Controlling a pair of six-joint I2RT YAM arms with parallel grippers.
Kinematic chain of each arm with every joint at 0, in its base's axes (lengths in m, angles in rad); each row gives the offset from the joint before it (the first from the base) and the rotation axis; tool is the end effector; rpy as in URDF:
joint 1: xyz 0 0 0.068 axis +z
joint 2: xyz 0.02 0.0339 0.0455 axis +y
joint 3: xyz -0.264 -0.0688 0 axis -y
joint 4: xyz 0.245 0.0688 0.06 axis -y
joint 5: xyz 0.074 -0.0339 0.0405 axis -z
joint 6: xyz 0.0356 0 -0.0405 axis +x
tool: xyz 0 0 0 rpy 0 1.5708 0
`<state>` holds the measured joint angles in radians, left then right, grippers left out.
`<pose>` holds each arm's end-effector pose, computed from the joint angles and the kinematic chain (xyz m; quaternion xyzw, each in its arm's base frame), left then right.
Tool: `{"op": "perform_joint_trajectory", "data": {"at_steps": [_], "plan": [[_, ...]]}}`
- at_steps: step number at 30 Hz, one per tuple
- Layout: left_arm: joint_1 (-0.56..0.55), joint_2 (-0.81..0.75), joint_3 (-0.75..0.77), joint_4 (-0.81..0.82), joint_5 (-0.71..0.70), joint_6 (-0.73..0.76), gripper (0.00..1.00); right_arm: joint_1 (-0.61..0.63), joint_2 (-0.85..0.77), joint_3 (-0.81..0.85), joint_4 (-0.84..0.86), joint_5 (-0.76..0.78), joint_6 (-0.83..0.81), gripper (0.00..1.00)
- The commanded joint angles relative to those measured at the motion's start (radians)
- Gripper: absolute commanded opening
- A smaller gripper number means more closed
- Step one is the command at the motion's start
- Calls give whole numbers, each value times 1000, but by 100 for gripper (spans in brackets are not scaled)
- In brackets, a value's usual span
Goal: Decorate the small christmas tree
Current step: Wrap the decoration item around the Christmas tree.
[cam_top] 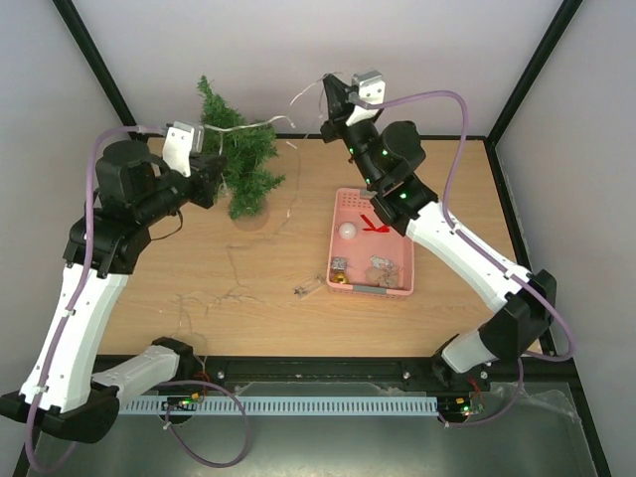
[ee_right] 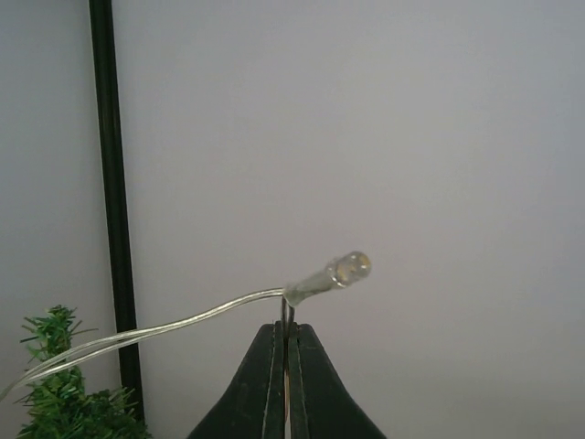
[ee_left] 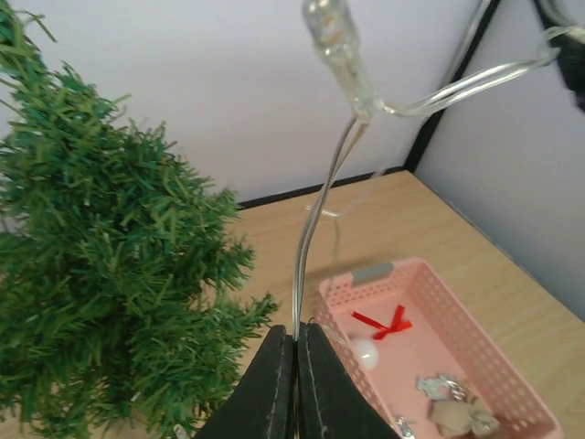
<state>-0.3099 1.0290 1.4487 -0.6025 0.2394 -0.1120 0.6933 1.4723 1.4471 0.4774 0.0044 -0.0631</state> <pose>0.1783 -0.0660 0.4746 0.1514 0.7519 -0.2227 0.6017 0.2609 0.2166 0.4779 -0.1942 0.4938 0.2616 0.8063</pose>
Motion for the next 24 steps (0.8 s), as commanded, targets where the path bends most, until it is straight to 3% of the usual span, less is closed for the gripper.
{"op": "perform_joint_trajectory", "data": {"at_steps": [1, 10, 17, 24], "plan": [[55, 1, 32, 6, 212, -10, 2, -13, 47, 64, 2, -8, 23, 2], [248, 81, 27, 379, 496, -314, 2, -32, 126, 131, 9, 31, 55, 2], [360, 139, 9, 591, 517, -464, 2, -68, 195, 216, 26, -9, 82, 2], [405, 201, -6, 813, 519, -571, 2, -71, 263, 255, 33, -73, 56, 2]]}}
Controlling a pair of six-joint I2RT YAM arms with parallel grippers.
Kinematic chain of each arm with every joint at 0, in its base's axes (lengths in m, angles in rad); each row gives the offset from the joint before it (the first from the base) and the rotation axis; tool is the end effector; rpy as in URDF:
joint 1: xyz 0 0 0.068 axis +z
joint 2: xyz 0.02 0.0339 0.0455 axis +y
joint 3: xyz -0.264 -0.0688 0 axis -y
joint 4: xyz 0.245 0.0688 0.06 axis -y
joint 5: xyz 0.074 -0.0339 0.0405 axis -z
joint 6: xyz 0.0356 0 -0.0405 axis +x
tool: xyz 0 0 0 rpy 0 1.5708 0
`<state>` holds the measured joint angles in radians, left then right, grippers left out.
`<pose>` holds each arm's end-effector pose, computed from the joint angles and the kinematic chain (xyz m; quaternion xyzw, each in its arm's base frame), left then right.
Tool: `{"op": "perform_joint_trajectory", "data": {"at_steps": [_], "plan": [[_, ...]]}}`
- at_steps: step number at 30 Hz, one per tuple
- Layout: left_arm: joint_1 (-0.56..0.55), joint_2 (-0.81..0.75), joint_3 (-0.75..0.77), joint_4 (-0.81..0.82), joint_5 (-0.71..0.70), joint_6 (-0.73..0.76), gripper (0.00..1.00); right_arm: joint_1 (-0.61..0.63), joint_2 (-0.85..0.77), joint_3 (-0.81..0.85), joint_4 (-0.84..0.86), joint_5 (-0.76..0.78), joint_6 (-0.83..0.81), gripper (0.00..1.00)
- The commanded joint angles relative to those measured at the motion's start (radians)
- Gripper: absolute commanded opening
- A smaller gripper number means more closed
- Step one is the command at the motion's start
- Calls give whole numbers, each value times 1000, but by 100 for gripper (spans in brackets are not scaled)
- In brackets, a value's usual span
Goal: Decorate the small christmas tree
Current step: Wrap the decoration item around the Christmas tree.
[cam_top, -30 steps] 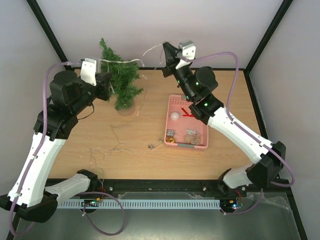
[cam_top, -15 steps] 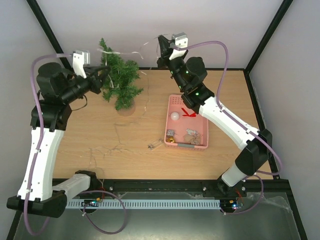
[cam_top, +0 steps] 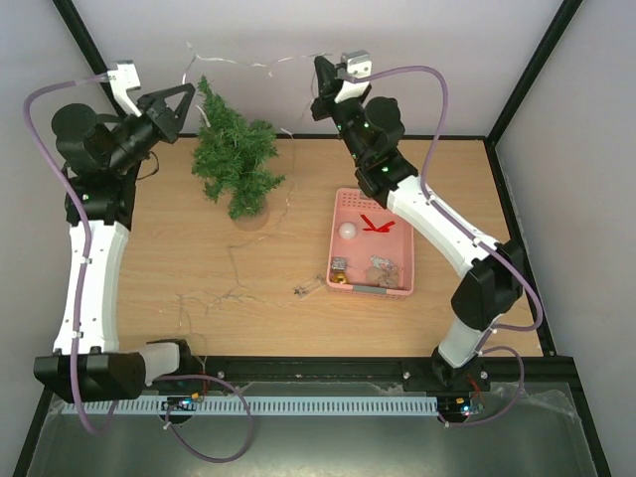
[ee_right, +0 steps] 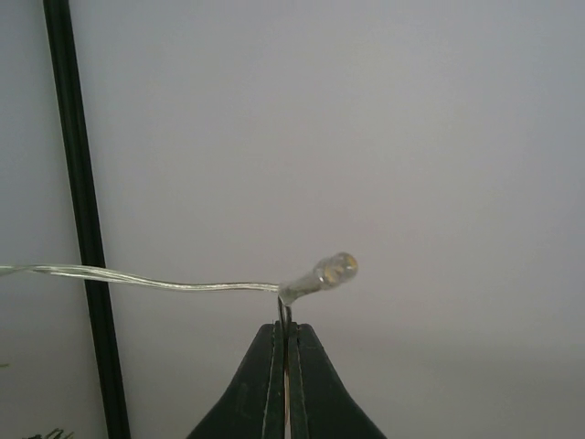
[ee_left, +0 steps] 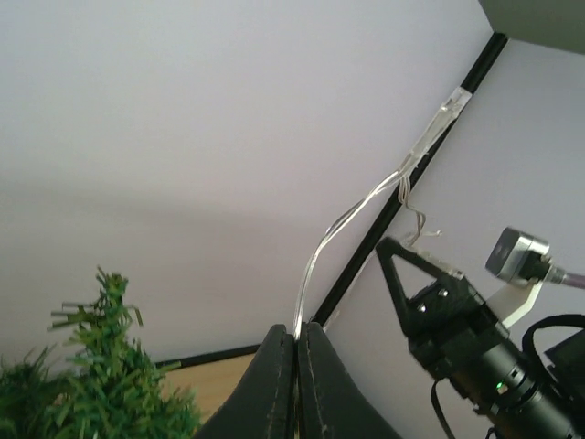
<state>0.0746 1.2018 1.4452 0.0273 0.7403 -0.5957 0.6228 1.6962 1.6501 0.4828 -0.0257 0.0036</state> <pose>0.2458 -0.0057 0.5038 0.0864 0.6276 -0.4027 0.6607 0.3242 0.2340 0.4704 -0.1740 0.5083 0.2664 0.8003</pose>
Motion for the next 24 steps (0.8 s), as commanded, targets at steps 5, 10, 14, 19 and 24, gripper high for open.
{"op": "perform_joint_trajectory", "data": {"at_steps": [5, 10, 14, 19, 24], "plan": [[45, 86, -2, 265, 21, -146, 2, -2, 81, 69, 21, -30, -12, 2], [57, 128, -16, 342, 32, -179, 2, -4, 99, 75, 4, -6, -18, 2], [59, 156, -16, 368, 22, -173, 2, -16, 115, 96, -29, 13, -15, 2], [60, 206, 9, 346, 0, -153, 2, -24, 132, 118, -89, 33, -17, 2], [60, 254, 32, 328, -2, -156, 3, -37, 117, 97, -155, 102, -15, 2]]}}
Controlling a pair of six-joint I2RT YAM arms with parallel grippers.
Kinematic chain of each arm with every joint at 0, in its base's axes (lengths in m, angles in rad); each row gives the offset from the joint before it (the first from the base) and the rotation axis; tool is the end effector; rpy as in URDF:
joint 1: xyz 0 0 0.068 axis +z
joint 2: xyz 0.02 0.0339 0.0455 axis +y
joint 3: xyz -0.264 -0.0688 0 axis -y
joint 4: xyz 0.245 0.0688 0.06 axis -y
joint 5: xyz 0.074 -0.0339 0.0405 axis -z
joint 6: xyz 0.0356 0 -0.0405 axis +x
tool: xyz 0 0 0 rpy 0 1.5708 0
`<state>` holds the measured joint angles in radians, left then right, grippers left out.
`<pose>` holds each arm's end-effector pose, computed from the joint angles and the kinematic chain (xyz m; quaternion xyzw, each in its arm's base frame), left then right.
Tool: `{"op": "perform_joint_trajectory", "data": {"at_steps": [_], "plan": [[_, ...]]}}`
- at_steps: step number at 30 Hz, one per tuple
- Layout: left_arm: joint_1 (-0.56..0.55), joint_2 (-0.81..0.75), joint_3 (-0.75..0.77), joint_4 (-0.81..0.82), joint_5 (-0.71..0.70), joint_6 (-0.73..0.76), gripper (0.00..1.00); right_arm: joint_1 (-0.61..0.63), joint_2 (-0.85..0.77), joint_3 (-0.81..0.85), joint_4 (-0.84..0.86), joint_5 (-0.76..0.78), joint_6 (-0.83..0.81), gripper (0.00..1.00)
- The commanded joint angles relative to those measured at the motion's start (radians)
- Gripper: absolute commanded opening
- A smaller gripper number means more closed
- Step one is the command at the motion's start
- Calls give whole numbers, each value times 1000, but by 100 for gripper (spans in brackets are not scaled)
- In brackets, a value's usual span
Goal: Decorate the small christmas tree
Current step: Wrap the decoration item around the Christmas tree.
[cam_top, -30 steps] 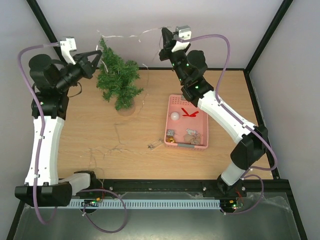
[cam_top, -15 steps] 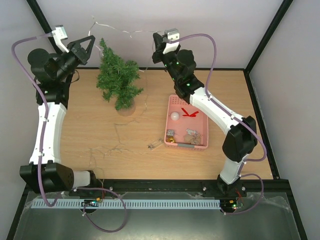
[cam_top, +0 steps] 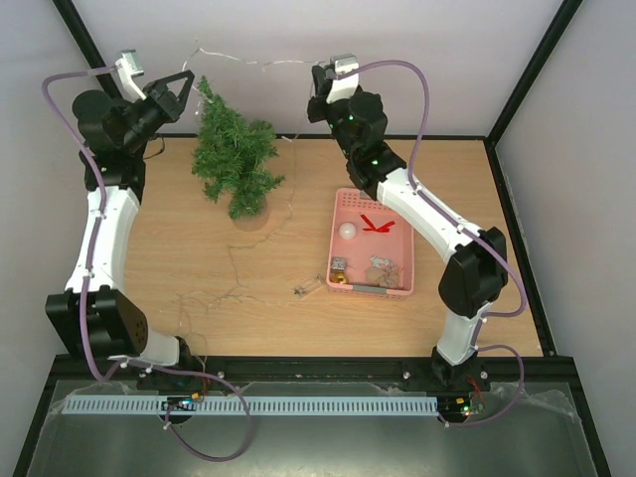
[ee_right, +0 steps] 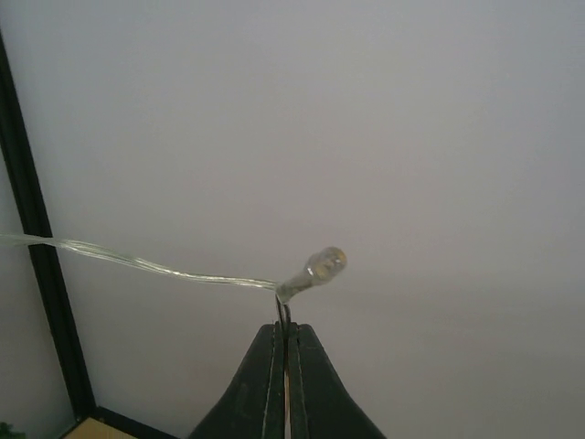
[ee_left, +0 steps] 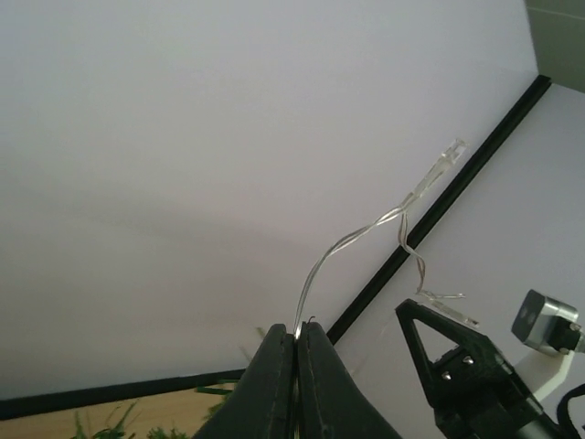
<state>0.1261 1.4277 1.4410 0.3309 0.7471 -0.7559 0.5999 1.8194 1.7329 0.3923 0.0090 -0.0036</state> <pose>0.3213 0.0163 0.4718 0.0411 0.6120 -0.4355 0.6589 0.3623 0.2474 0.4410 -0.1722 0.5655 0.2344 0.7717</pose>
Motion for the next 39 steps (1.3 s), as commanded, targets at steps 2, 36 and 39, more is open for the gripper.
{"op": "perform_joint_trajectory", "data": {"at_steps": [2, 36, 39], "plan": [[9, 40, 40, 12, -18, 11, 4, -22, -24, -8, -85, 81, -6, 2], [-40, -345, -163, -491, -315, 291, 56, 85, -344, -306, -493, -171, -117, 2], [-92, -383, -209, -484, -267, 321, 55, 108, -381, -320, -528, -182, -112, 2]]}}
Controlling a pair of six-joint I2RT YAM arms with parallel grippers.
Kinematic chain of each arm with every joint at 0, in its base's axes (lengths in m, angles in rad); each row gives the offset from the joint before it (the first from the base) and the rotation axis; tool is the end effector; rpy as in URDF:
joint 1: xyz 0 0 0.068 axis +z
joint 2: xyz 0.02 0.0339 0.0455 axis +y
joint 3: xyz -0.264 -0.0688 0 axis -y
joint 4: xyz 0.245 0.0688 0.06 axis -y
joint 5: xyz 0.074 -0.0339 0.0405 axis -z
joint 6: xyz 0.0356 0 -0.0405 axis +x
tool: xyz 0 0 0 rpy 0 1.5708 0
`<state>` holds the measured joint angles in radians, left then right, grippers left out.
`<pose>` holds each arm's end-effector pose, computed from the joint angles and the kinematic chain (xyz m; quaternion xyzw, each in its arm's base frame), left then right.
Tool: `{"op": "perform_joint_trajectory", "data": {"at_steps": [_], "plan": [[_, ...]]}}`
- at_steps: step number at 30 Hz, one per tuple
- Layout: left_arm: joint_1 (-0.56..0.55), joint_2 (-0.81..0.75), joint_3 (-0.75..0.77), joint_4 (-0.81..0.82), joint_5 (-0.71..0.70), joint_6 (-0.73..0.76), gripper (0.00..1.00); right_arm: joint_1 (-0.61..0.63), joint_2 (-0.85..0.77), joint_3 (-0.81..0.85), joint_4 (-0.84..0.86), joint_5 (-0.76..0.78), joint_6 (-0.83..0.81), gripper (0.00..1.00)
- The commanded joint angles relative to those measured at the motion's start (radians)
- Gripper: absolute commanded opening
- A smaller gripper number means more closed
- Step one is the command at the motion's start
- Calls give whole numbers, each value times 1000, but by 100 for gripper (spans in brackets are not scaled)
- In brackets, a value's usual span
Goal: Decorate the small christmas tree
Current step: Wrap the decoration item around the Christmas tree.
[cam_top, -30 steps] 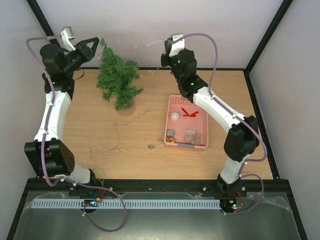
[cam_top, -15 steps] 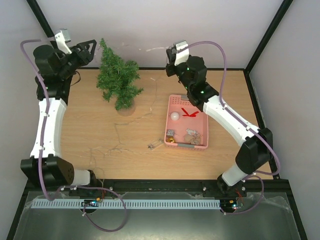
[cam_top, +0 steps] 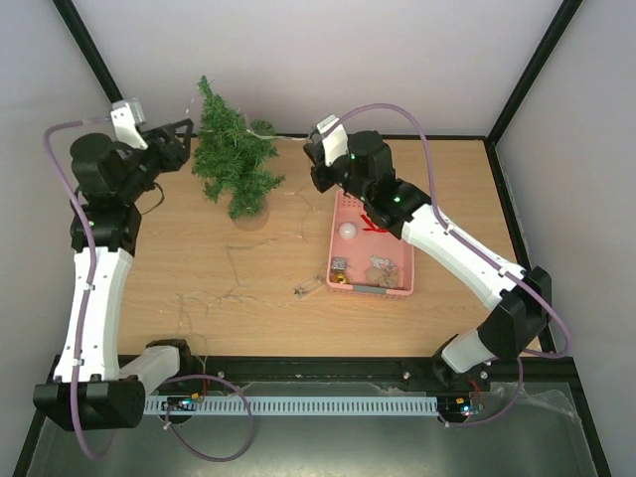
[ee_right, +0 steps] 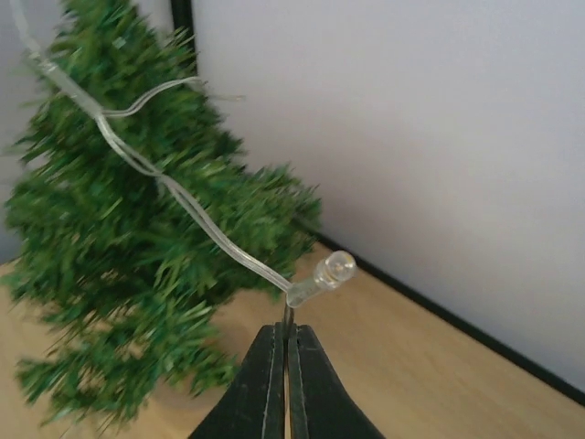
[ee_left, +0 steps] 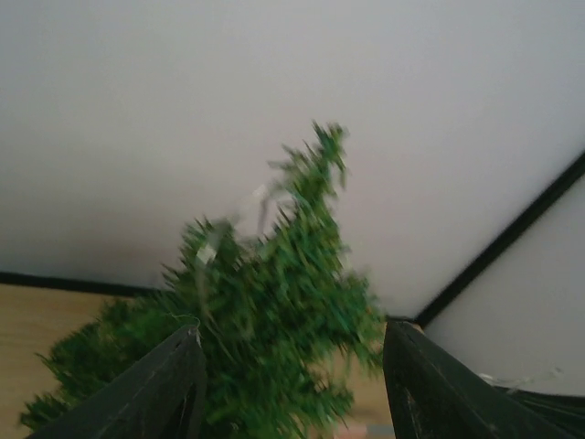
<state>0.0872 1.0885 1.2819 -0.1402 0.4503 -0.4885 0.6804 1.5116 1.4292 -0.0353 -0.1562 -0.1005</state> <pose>0.2328 0.0048 0.4590 -0.0351 0.6891 -0.2915 0.6625 0.2778 0.2320 0.4038 -0.3316 0.6694 0.2452 0.6179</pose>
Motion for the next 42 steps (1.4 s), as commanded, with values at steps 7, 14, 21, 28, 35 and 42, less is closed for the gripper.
{"op": "perform_joint_trajectory", "data": {"at_steps": [7, 14, 21, 28, 35, 42], "plan": [[-203, -154, -203, 61, 46, 119, 52, 73, -128, -66, -128, -94, 20, 2], [-327, -188, -316, 159, 92, 118, 52, 93, -133, -89, -73, -198, 68, 2], [-453, -214, -438, 232, 74, 265, 51, 92, -145, -100, 16, -267, 163, 2], [-513, -183, -520, 347, 42, 358, 52, 93, -161, -150, 108, -344, 255, 2], [-555, -78, -522, 394, 98, 469, 52, 93, -162, -165, 128, -352, 280, 2], [-592, -9, -529, 370, 126, 597, 51, 93, -166, -170, 152, -363, 289, 2]]}}
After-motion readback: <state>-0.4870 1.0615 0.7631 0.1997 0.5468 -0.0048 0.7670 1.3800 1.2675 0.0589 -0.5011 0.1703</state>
